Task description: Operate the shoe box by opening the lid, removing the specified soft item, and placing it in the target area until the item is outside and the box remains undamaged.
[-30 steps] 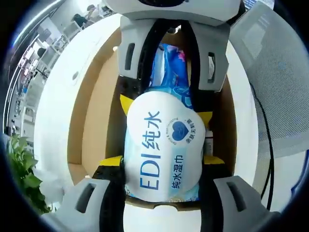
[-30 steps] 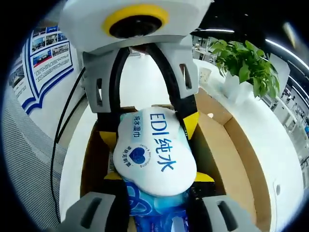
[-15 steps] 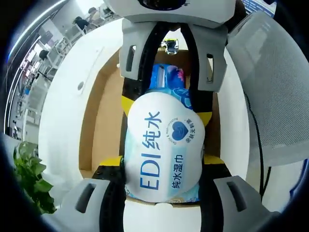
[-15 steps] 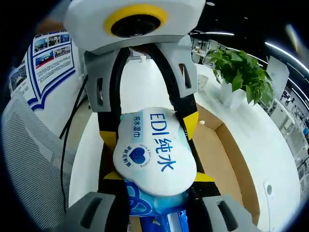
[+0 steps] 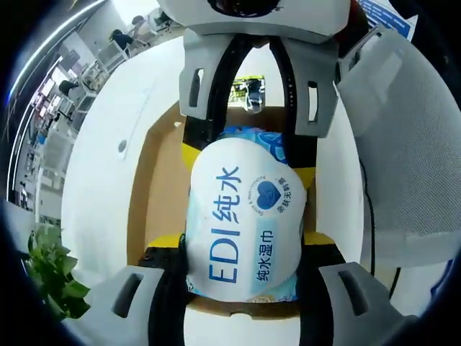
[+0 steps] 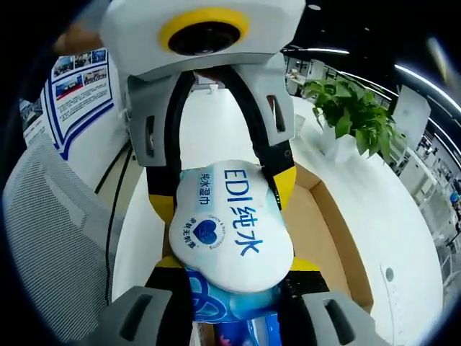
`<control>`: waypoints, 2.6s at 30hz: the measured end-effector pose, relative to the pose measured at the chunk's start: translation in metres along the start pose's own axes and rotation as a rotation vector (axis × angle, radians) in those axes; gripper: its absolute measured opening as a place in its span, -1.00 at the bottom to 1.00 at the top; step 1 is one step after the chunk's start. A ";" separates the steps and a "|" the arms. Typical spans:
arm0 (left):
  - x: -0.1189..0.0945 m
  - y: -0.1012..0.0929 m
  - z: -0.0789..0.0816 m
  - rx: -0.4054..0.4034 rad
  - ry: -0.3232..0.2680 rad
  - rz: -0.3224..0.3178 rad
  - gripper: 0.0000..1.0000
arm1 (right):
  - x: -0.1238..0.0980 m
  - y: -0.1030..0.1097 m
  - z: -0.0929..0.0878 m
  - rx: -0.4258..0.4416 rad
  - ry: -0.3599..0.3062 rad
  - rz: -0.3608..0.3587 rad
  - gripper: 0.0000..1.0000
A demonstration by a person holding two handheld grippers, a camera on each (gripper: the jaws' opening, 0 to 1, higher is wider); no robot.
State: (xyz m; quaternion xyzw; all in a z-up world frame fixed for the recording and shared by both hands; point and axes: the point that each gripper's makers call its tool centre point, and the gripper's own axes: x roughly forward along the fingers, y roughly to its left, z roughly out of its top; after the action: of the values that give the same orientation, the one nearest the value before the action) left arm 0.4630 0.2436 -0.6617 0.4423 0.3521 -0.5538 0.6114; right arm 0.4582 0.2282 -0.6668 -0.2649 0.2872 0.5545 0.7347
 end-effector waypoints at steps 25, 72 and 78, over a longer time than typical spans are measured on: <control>0.032 -0.012 0.105 0.020 -0.049 -0.001 0.19 | -0.083 -0.014 -0.075 0.005 0.042 -0.028 -0.18; 0.127 0.001 0.212 0.056 -0.120 -0.004 0.20 | -0.131 -0.062 -0.199 0.010 0.063 -0.054 -0.17; 0.144 0.002 0.208 0.050 -0.119 -0.012 0.20 | -0.120 -0.064 -0.212 0.011 0.073 -0.045 -0.16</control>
State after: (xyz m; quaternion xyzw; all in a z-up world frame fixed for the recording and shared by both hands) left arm 0.4728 -0.0027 -0.7188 0.4216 0.3040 -0.5911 0.6168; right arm 0.4667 -0.0169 -0.7235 -0.2876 0.3108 0.5261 0.7375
